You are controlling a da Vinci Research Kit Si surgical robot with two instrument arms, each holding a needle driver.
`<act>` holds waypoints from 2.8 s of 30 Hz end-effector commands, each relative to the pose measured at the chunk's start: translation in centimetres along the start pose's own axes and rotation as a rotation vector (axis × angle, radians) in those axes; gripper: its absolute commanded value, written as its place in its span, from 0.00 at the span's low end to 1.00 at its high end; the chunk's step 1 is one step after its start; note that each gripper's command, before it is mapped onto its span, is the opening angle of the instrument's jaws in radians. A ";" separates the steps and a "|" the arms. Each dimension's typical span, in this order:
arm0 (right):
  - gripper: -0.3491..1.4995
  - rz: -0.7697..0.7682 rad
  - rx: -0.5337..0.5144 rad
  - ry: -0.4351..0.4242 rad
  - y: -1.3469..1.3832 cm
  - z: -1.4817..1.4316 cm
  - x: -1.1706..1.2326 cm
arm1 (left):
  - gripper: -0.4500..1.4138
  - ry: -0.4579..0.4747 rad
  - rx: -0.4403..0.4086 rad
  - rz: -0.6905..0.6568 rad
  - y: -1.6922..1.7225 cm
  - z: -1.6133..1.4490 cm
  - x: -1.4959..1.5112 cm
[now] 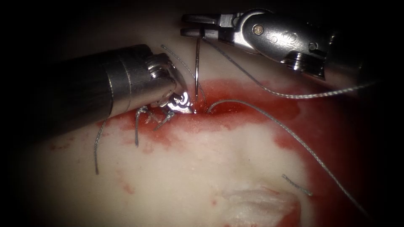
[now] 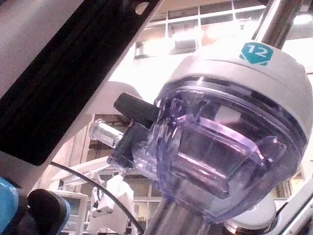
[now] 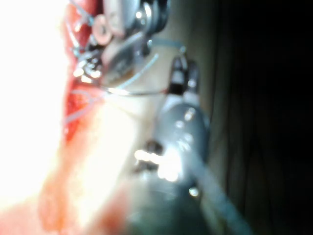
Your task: Wound Closure
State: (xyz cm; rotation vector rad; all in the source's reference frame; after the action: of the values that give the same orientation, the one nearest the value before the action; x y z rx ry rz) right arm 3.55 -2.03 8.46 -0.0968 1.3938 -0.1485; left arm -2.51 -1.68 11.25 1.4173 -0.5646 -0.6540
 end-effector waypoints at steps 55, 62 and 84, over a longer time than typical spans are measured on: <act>0.00 0.234 0.147 0.059 0.04 0.00 -0.15 | 0.00 0.018 -0.029 0.007 0.00 -0.05 -0.09; 0.00 0.269 0.140 0.053 0.05 -0.02 -0.17 | 0.00 0.021 -0.025 0.007 -0.02 -0.06 -0.09; 0.00 0.410 0.069 0.059 0.13 -0.06 -0.15 | 0.00 0.021 -0.020 0.006 -0.05 -0.06 -0.11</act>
State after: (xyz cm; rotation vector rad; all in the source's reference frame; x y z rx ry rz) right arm 3.39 -1.97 8.57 0.2599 1.4331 0.1439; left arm -2.49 -1.68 11.23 1.4065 -0.5377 -0.6399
